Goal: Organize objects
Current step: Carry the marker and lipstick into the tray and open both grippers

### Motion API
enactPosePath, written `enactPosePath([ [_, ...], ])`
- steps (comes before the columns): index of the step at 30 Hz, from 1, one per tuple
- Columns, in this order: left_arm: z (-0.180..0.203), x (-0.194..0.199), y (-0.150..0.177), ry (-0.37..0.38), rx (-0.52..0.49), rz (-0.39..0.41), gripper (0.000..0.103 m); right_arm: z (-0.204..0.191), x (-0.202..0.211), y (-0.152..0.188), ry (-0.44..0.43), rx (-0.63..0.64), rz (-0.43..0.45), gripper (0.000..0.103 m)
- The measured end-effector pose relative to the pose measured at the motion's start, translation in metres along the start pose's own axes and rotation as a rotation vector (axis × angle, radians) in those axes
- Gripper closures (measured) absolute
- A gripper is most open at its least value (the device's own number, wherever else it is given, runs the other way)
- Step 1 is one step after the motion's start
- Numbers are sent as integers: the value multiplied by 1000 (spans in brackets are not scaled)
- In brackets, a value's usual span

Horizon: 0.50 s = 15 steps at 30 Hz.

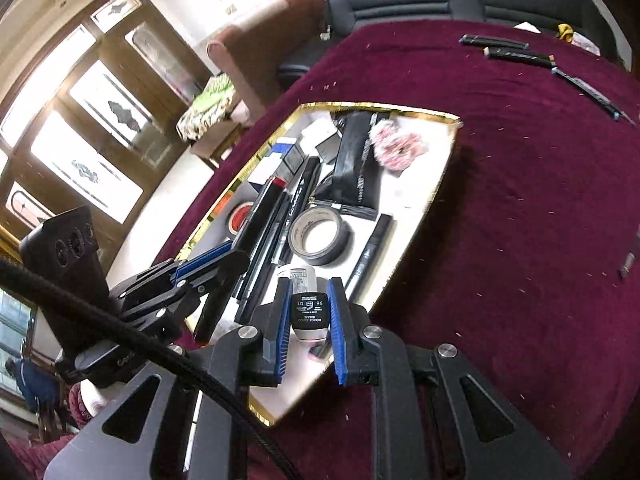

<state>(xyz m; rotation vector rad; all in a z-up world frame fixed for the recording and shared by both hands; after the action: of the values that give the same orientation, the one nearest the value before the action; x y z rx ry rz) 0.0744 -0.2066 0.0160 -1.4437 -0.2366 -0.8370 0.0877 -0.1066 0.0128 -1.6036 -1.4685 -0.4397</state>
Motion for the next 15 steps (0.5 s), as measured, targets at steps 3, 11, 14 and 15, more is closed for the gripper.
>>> enactPosePath([
  [3,-7,-6,6,2,21,-18,91,0,-18,-4,11,-3,-26,87],
  [11,-24,-22,18,9,63,-59,91,11,-53,-22,39,-43,-64,87],
  [14,-28,-26,21,8,72,-69,91,16,-60,-28,39,-64,-76,87],
  [15,-30,-28,22,11,75,-71,91,17,-64,-29,38,-69,-81,87],
])
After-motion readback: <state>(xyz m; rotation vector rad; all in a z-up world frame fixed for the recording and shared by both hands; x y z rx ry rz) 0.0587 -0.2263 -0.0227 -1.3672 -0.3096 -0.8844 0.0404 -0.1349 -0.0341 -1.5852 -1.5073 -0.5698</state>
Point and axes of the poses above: each gripper's, at about its wrist camera, not at the fingertips, and x roughly against the way its jaws point, z to its right, y to its underside, the point moved 8 cm from there along -x, roughly the way its jaws point, and after that the axes turned 15 degrees about -x, right-handed, at the moved point
